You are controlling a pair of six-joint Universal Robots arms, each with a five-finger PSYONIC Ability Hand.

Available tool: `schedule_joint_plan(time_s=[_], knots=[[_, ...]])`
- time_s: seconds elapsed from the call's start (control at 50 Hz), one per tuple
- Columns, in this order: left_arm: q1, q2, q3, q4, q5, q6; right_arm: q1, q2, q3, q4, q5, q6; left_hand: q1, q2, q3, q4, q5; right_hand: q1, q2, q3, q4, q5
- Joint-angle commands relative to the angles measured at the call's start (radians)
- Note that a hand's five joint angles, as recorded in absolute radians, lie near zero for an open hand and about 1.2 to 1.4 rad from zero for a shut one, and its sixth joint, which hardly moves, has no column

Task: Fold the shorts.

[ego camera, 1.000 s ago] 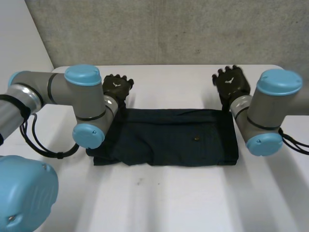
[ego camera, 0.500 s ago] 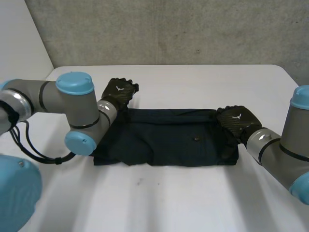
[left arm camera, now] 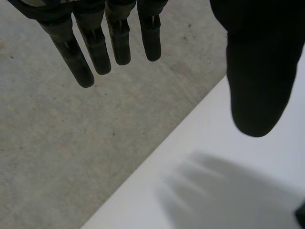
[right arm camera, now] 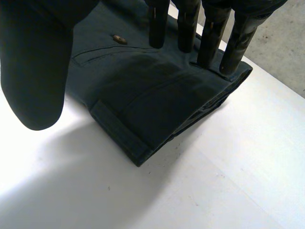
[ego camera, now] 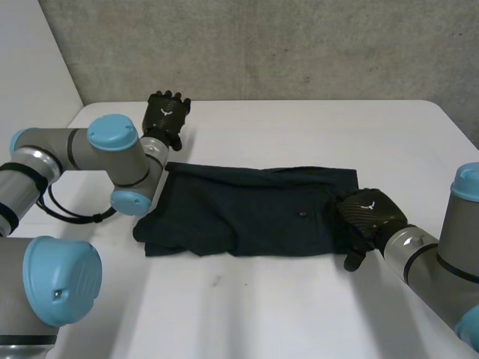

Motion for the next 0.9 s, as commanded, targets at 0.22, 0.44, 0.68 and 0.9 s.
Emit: schedule_joint_plan(time_s=[0.22,0.44,0.68,0.9], knots=[[-0.003,0.435,-0.588,-0.101,0.015,-0.226,-0.006,0.026,0.055,-0.202,-0.007,-0.012,-0.018,-0.015,-0.014,-0.018,-0.02,0.367,0.311,0.303,0.308,0.304],[0.02,0.598,-0.765,-0.096,0.018,-0.226,-0.009,0.188,-0.033,-0.253,0.004,-0.038,-0.056,-0.054,-0.052,-0.056,-0.058,0.851,0.795,0.787,0.792,0.788],[0.034,0.742,-0.889,-0.107,0.018,-0.228,-0.119,0.06,-0.011,-0.184,0.03,-0.089,-0.138,-0.136,-0.134,-0.138,-0.14,1.18,1.124,1.115,1.121,1.116],[0.063,0.981,-1.122,-0.105,0.106,-0.231,-0.135,-0.017,-0.135,0.014,0.098,-0.494,-0.15,-0.148,-0.146,-0.15,-0.152,1.18,1.124,1.115,1.121,1.116]])
